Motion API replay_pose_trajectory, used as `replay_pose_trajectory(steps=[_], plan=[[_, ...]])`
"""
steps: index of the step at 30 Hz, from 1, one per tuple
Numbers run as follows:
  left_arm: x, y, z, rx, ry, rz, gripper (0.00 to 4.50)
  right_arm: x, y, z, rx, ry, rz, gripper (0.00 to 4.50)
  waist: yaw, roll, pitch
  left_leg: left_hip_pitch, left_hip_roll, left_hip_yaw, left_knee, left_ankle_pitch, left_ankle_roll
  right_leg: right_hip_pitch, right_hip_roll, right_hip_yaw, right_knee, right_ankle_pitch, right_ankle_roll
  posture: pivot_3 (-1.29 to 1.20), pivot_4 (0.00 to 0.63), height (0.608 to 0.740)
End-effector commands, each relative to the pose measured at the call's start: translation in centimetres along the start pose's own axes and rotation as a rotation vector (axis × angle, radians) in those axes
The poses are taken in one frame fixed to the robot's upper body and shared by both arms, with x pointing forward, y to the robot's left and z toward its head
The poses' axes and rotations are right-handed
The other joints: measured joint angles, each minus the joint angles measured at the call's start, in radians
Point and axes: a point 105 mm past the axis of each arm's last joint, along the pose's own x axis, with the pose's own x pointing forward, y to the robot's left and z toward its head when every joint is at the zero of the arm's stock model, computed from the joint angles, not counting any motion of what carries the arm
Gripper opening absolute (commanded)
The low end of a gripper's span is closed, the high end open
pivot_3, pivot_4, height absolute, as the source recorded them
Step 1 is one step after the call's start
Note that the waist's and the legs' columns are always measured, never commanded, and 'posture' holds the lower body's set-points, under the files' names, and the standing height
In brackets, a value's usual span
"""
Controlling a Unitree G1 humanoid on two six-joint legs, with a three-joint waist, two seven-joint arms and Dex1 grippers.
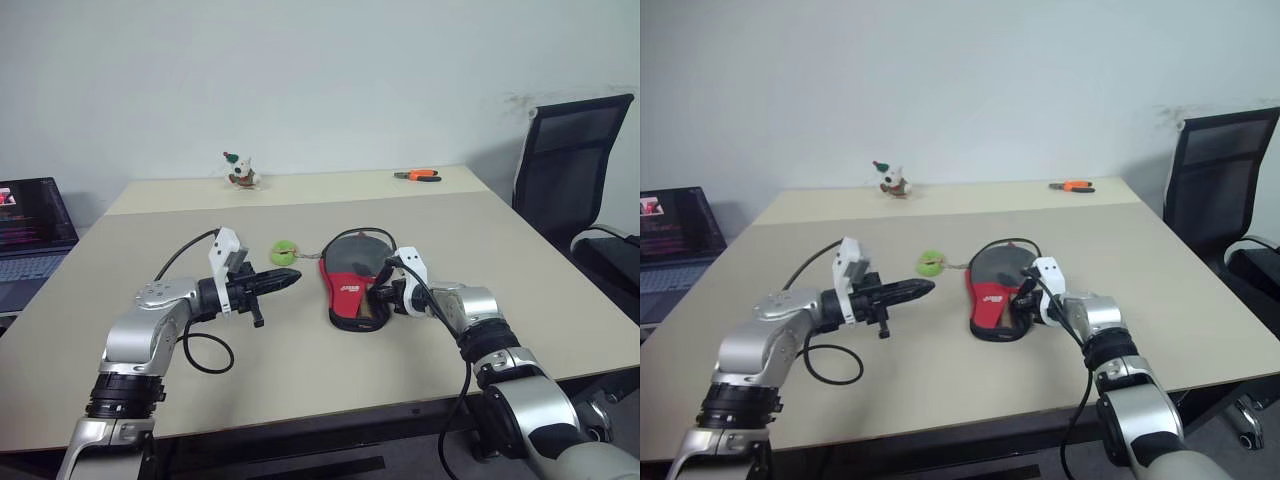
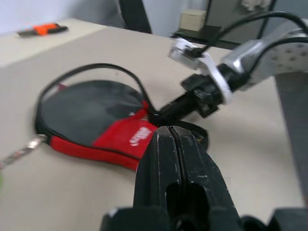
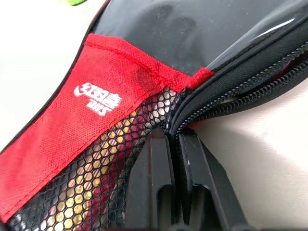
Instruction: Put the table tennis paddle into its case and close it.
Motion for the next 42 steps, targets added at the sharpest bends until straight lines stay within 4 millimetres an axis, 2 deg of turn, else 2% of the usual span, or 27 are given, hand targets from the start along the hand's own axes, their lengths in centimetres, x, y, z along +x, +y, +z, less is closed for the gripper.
replay_pose_trajectory(steps=[1, 3, 7, 13, 17, 24, 37, 42], plan=[[-0.9, -1.9, 1.0, 0.027, 0.005, -0.098, 0.00, 0.7, 4.9, 1.0, -0.041, -0.010, 0.191, 0.02, -0.001, 0.000, 0.000, -0.001, 0.000, 0.002, -0.001, 0.000, 0.000, -0.003, 0.000, 0.002, 0.001, 0.000, 0.000, 0.00, 0.150, 0.740], [-1.3, -2.7, 0.6, 0.013, 0.028, -0.127, 0.00, 0.5, 6.0, 0.6, -0.044, -0.005, 0.214, 0.02, -0.004, 0.000, 0.000, -0.006, 0.002, 0.003, -0.002, 0.000, 0.000, -0.010, 0.002, 0.006, 0.001, 0.002, -0.004, 0.00, 0.150, 0.740], [-1.6, -3.4, 0.4, -0.009, 0.027, -0.142, 0.00, -0.5, 7.3, -0.6, -0.057, 0.007, 0.227, 0.02, 0.006, 0.000, 0.000, -0.010, 0.003, 0.003, -0.003, -0.003, -0.005, -0.013, 0.002, 0.005, 0.000, -0.001, -0.008, 0.00, 0.150, 0.740], [-1.8, -4.7, 0.1, -0.031, 0.032, -0.172, 0.00, -2.5, 7.4, -1.8, -0.001, 0.020, 0.155, 0.02, 0.022, 0.000, 0.000, -0.013, 0.002, 0.003, -0.002, -0.004, -0.006, -0.014, -0.002, 0.006, -0.003, -0.003, -0.005, 0.00, 0.150, 0.740], [-2.3, -5.7, 0.0, -0.049, 0.046, -0.209, 0.00, -4.6, 7.2, -2.6, 0.071, 0.027, 0.097, 0.02, 0.031, 0.000, 0.000, -0.014, 0.001, 0.003, -0.002, -0.004, -0.006, -0.014, -0.002, 0.005, -0.002, -0.006, 0.000, 0.00, 0.150, 0.740], [-3.0, -6.4, -0.2, -0.065, 0.074, -0.242, 0.00, -6.8, 8.0, -4.3, 0.175, 0.049, 0.051, 0.02, 0.032, 0.000, 0.000, -0.014, 0.002, 0.003, -0.002, -0.004, -0.006, -0.014, -0.002, 0.005, -0.002, -0.006, 0.001, 0.00, 0.150, 0.740], [-3.3, -6.7, -0.2, -0.065, 0.094, -0.256, 0.00, -8.0, 9.7, -6.6, 0.265, 0.019, 0.057, 0.02, 0.031, 0.000, 0.000, -0.015, 0.001, 0.003, -0.003, -0.004, -0.006, -0.014, -0.002, 0.005, -0.004, -0.006, 0.001, 0.00, 0.150, 0.740], [-3.3, -6.7, -0.2, -0.065, 0.099, -0.253, 0.00, -8.1, 9.6, -7.0, 0.269, 0.025, 0.049, 0.02, 0.031, 0.000, 0.000, -0.015, 0.001, 0.003, -0.003, -0.004, -0.006, -0.014, -0.002, 0.004, -0.004, -0.006, 0.001, 0.00, 0.150, 0.740]])
